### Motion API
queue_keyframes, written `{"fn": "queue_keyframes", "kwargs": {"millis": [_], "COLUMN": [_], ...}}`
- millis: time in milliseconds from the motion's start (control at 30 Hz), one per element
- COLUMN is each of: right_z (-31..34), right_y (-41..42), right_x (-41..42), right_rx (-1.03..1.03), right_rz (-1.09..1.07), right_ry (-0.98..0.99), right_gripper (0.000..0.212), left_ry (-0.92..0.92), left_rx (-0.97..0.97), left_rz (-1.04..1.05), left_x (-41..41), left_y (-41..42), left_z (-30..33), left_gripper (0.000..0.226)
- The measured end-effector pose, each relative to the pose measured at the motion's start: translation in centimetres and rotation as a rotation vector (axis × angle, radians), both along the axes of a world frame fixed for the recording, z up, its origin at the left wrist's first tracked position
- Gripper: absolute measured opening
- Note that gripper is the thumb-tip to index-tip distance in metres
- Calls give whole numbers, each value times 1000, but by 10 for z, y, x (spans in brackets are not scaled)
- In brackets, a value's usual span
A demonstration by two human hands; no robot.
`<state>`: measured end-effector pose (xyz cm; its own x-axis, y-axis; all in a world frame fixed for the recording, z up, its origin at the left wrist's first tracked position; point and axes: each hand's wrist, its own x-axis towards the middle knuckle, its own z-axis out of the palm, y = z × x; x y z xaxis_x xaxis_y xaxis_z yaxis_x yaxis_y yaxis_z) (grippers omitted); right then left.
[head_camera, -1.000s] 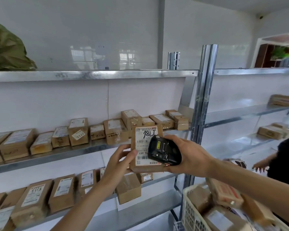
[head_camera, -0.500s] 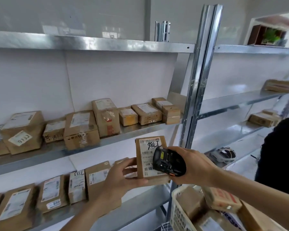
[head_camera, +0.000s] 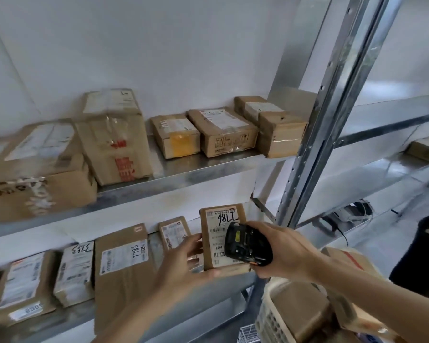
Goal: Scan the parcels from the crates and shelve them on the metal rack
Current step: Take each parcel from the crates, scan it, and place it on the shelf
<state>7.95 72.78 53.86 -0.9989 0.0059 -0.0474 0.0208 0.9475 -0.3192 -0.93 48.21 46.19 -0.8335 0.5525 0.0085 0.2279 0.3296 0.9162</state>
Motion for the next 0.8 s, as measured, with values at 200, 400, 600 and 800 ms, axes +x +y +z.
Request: {"fn": "queue_keyframes", "kwargs": {"millis": [200,400,600,800], "right_z": [-68,-115,-145,-166], "right_y": [29,56,74,77], "right_x": [-53,-91,-117,-139], "right_rx": [-16,-31,-28,-61], "right_rz": [81,123,152,206], "right_ry": [-57,-114,-127,-125], "right_gripper": [86,86,86,86], "left_ry": [99,57,112,154], "left_rx": [-191,-209,-264,-335], "left_rz": [54,106,152,177], "left_x": [-34,-52,-66,-74], "left_y": [22,47,64,65], "left_z": [-54,-93,-109,-121], "left_gripper": [89,91,72,63]}}
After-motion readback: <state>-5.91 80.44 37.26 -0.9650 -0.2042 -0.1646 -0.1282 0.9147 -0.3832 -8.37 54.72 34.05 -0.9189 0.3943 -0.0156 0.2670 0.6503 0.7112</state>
